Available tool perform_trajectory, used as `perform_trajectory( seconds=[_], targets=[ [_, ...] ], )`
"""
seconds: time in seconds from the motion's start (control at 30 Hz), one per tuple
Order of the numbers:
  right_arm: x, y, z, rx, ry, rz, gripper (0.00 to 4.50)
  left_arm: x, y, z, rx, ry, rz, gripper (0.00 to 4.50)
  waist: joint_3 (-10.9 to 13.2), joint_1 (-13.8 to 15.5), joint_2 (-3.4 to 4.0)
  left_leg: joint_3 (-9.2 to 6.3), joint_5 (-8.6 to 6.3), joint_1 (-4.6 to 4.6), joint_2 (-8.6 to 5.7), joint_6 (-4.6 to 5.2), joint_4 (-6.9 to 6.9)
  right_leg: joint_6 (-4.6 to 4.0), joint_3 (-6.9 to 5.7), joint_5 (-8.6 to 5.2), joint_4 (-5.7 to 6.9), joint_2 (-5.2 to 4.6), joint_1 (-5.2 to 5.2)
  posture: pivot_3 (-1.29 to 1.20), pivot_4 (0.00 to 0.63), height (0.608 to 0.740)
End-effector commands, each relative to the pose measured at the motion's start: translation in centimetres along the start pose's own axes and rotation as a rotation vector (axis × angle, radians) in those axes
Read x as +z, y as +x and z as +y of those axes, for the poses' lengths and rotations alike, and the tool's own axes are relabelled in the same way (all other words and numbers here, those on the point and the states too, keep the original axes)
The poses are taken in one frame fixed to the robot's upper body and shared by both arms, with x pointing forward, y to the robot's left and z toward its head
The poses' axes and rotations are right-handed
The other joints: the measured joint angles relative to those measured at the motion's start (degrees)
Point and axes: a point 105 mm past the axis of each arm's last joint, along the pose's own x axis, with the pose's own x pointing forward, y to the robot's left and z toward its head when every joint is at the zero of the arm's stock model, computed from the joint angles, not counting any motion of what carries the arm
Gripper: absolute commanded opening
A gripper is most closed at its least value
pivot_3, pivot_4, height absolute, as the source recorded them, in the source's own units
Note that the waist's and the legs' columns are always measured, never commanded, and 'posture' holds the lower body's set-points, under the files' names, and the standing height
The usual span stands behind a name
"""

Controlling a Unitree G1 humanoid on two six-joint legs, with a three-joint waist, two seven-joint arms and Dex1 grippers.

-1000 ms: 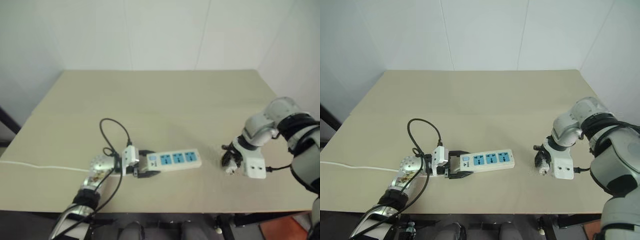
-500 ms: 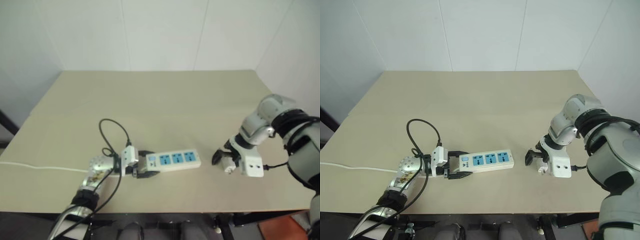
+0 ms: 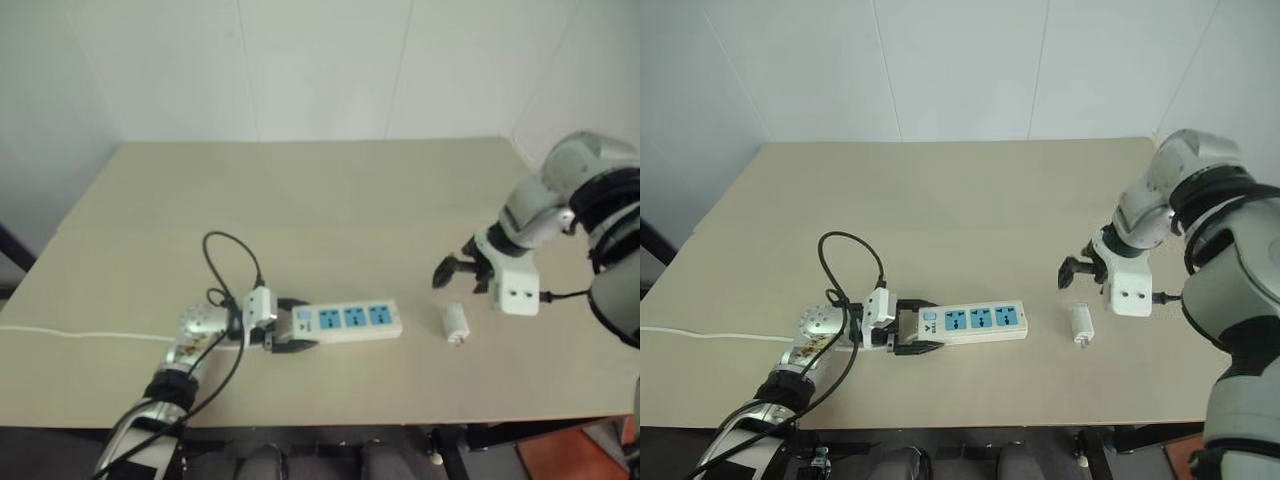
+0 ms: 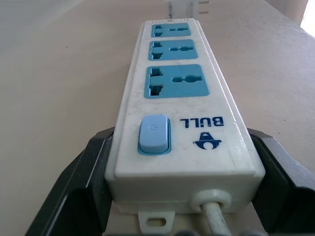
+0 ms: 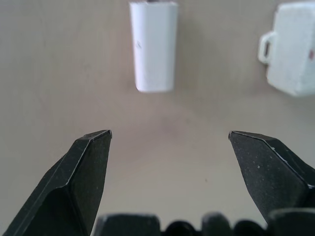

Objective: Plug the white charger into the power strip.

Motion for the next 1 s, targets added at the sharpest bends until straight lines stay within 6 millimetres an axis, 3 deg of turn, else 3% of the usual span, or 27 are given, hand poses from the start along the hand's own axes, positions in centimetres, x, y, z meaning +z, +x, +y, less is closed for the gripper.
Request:
perform_trajectory(
  seconds=[0.03,0.13,0.2,0.33,0.47,0.6,0.73,1.0],
  targets=[
    [-1.7,-3.5,-0.8,-0.162,0.167,0.13,4.47,-1.8,0.3,-1.3,-0.064,-0.04,0.081,3.32,0.0,0.02,0.0,0.0,0.0,0.0,0.0,0.0,0.0,0.0,-0.01,0.0,0.0,0.0,0.01,0.0,0.15,0.74],
    [-2.4,-5.6,-0.2,-0.263,0.403,0.193,4.47,-1.8,0.2,-1.4,-0.071,-0.043,0.081,3.32,0.0,-0.01,0.0,-0.01,0.0,0.01,0.0,0.0,0.0,0.0,-0.03,0.0,-0.03,-0.01,0.07,0.0,0.15,0.74],
    [-3.1,-6.8,0.2,-0.345,0.727,0.207,4.47,-1.8,0.1,-1.5,-0.075,-0.046,0.081,3.32,0.0,-0.14,0.0,-0.01,0.0,0.05,0.01,0.0,-0.03,-0.01,-0.04,0.0,-0.08,0.0,0.13,0.0,0.15,0.74],
    [-3.3,-7.6,0.2,-0.386,1.361,-0.052,4.47,-1.9,0.3,-1.7,-0.087,-0.051,0.082,3.32,0.0,-0.76,0.05,0.0,0.0,0.28,0.08,0.01,-0.13,-0.02,-0.07,0.01,-0.11,0.05,0.35,0.0,0.15,0.74],
    [-3.5,-8.3,-0.5,-0.274,1.894,-0.167,4.47,-1.8,0.6,-1.7,-0.084,-0.062,0.063,3.32,0.05,-0.94,0.66,-0.01,0.0,0.21,0.01,0.0,-0.11,-0.02,-0.02,0.0,0.04,0.0,0.21,0.0,0.15,0.74],
    [-2.1,-6.5,-0.8,0.006,2.457,-0.033,4.47,-1.9,1.0,-2.2,-0.084,-0.069,0.053,3.32,0.01,-0.88,0.84,-0.05,-0.01,0.11,0.01,-0.01,-0.26,-0.09,-0.06,-0.09,0.08,0.02,0.03,0.0,0.15,0.74],
    [-0.6,-4.8,-0.8,0.136,2.699,0.021,4.47,-2.0,1.0,-2.6,-0.082,-0.075,0.048,3.32,0.01,0.16,0.84,-0.16,0.0,-0.2,-0.02,-0.01,-0.21,-0.09,-0.16,-0.13,0.13,0.02,-0.2,0.0,0.15,0.74],
    [1.5,-1.5,1.6,0.243,3.006,0.197,4.47,-2.3,0.9,-3.6,-0.067,-0.095,0.044,3.32,-0.03,0.03,0.85,-0.17,0.0,-0.77,-0.08,-0.02,-0.19,-0.04,-0.15,-0.12,0.27,0.0,-0.88,0.0,0.15,0.74]
  ],
)
